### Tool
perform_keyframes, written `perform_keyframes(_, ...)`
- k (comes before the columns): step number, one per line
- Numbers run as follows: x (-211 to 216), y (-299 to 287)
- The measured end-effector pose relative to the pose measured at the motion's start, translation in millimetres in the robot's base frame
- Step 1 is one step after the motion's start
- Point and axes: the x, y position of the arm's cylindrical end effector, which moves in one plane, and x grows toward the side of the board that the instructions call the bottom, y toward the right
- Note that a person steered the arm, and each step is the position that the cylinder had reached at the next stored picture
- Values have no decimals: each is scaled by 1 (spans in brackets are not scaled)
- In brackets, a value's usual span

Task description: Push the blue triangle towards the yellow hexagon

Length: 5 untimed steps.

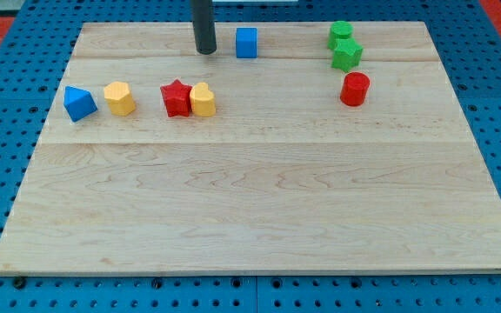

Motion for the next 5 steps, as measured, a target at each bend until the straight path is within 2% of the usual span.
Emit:
perform_keyframes(1, -15, 28)
perform_keyframes(3, -15, 103)
perform_keyframes(4, -7, 107)
perform_keyframes(5, -7, 7)
